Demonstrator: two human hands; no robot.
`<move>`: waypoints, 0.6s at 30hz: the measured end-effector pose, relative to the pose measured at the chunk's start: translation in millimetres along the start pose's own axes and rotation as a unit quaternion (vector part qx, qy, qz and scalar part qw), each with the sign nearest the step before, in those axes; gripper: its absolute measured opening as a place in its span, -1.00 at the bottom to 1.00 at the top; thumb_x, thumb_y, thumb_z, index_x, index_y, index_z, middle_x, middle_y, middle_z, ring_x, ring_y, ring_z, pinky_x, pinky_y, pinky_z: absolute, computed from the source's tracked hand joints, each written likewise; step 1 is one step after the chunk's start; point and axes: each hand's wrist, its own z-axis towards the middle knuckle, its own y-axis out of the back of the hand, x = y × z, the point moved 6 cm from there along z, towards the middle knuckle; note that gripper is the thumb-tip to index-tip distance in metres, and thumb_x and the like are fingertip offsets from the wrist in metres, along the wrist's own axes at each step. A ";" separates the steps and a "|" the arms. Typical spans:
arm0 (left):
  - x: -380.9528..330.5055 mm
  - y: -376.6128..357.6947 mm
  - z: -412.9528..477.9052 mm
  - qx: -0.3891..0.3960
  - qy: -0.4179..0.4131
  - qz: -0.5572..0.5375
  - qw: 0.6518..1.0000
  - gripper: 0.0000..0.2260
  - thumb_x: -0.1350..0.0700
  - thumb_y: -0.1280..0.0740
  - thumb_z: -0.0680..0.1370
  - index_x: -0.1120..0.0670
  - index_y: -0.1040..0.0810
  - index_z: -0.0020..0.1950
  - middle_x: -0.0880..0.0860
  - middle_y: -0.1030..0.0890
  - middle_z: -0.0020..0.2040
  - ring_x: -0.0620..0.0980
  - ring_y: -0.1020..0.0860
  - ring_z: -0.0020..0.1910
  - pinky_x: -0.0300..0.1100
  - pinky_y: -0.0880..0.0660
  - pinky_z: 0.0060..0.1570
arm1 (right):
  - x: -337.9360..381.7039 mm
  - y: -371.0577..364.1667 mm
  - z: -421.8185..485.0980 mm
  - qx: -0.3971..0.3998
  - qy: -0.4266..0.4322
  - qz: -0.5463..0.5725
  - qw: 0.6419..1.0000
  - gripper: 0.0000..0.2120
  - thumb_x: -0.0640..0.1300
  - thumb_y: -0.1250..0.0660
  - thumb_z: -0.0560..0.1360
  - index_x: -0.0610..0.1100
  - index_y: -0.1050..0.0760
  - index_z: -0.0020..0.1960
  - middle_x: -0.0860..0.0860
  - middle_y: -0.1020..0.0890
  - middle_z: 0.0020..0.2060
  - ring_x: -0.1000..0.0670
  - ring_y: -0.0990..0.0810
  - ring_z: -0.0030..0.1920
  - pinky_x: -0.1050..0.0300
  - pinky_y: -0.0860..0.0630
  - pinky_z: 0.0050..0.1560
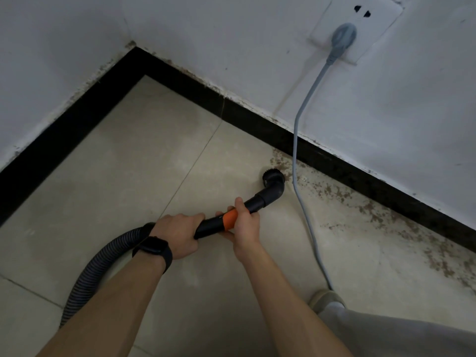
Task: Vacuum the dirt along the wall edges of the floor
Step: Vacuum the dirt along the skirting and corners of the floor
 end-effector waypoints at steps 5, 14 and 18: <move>-7.3 2.3 9.3 0.002 0.009 -0.005 1.000 -0.78 0.06 -0.27 0.45 -0.07 -0.38 0.08 0.01 -0.60 -0.09 0.07 -0.59 -0.14 -0.16 -0.36 -0.27 | 9.3 1.2 10.5 0.001 0.005 -0.011 1.000 -0.69 -0.05 -0.32 0.66 -0.15 -0.32 0.29 -0.03 -0.58 -0.14 -0.05 -0.69 -0.28 -0.09 -0.65 -0.17; -11.1 6.1 21.5 -0.018 0.038 -0.032 0.999 -0.81 0.06 -0.27 0.46 -0.06 -0.39 0.06 -0.01 -0.57 -0.14 0.06 -0.59 -0.17 -0.17 -0.34 -0.29 | 27.4 -4.4 26.3 0.012 0.006 -0.029 0.999 -0.74 -0.05 -0.33 0.66 -0.12 -0.32 0.23 -0.04 -0.57 -0.12 -0.06 -0.68 -0.28 -0.12 -0.66 -0.10; -13.3 7.4 26.5 -0.017 0.040 -0.039 0.998 -0.81 0.07 -0.27 0.47 -0.04 -0.40 0.07 -0.05 -0.50 -0.20 0.02 -0.52 -0.25 -0.18 -0.33 -0.31 | 31.8 -5.3 31.4 0.013 0.009 -0.032 0.999 -0.70 -0.05 -0.33 0.65 -0.13 -0.32 0.29 -0.04 -0.58 -0.11 -0.04 -0.68 -0.30 -0.09 -0.66 -0.13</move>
